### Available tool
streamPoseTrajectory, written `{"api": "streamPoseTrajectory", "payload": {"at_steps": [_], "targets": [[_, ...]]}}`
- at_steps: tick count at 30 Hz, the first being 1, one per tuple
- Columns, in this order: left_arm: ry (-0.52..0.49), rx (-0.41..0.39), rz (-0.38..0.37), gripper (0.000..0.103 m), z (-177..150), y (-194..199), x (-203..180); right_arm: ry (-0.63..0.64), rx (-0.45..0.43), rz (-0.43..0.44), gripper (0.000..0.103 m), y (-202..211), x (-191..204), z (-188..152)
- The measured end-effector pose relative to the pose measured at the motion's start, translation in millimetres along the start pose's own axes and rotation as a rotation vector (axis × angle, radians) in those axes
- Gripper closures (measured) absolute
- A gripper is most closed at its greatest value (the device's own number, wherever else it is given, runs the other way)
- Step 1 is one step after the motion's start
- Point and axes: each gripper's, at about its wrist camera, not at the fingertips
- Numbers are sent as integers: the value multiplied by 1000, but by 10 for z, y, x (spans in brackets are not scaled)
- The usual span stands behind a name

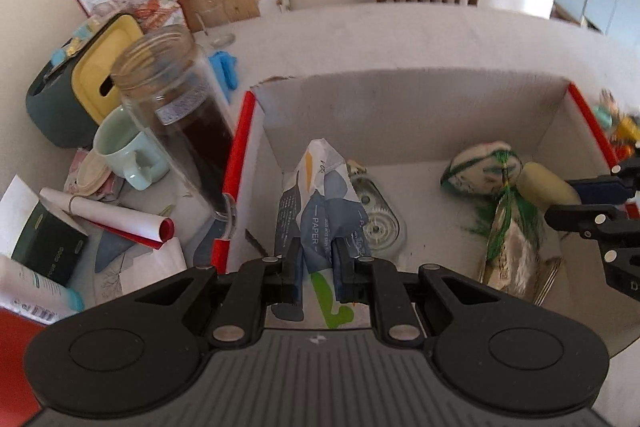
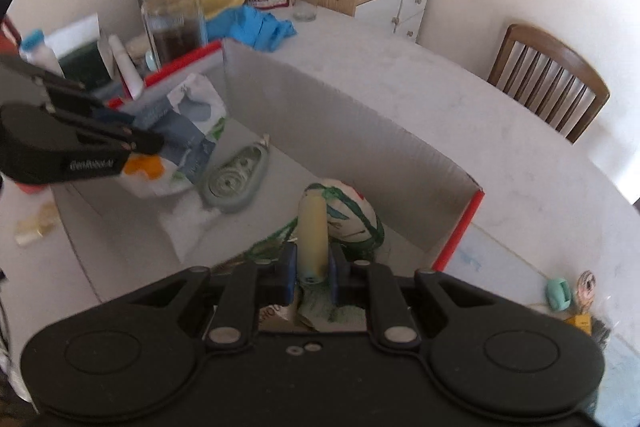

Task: Organize objects
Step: 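Lift the paper bag and cream roller and carry both over the box, then lower both items into the box and open both grippers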

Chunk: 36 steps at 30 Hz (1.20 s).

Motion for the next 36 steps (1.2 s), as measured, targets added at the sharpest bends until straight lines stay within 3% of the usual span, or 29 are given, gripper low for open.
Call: {"api": "streamPoseTrajectory", "payload": {"at_steps": [6,14,20,22,23,31,36], "targets": [[-16,42,-5,89,60,-106,-2,38,17,-17,87,-68,82,-27],[38,76,-33,84,73,-156,40,-7,10,46,79,-14,-25,-30],[65,75,-49,65,42,-127,22,-44,-19,103,72,110,-139,-52],[74,60,-51,43,26,-88,7,-58,-26,114,71,150,-181,-64],[76,48,-51,41,20,-62,-2,-63,-29,120,71,166,-197,-68],[77,20,-58,39,5,90,-89,-100,-57,171,69,315,-317,-162],[77,-3,-51,37,-10,234,-185,-109,-84,189,51,434,-362,-228]]}}
Point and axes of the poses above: each gripper's, at about its wrist camera, not at the fingertips, and y roughly against the way its jaws point, x to its left, z to its top, and after that the axes turned 10 degrees about x, right-handed
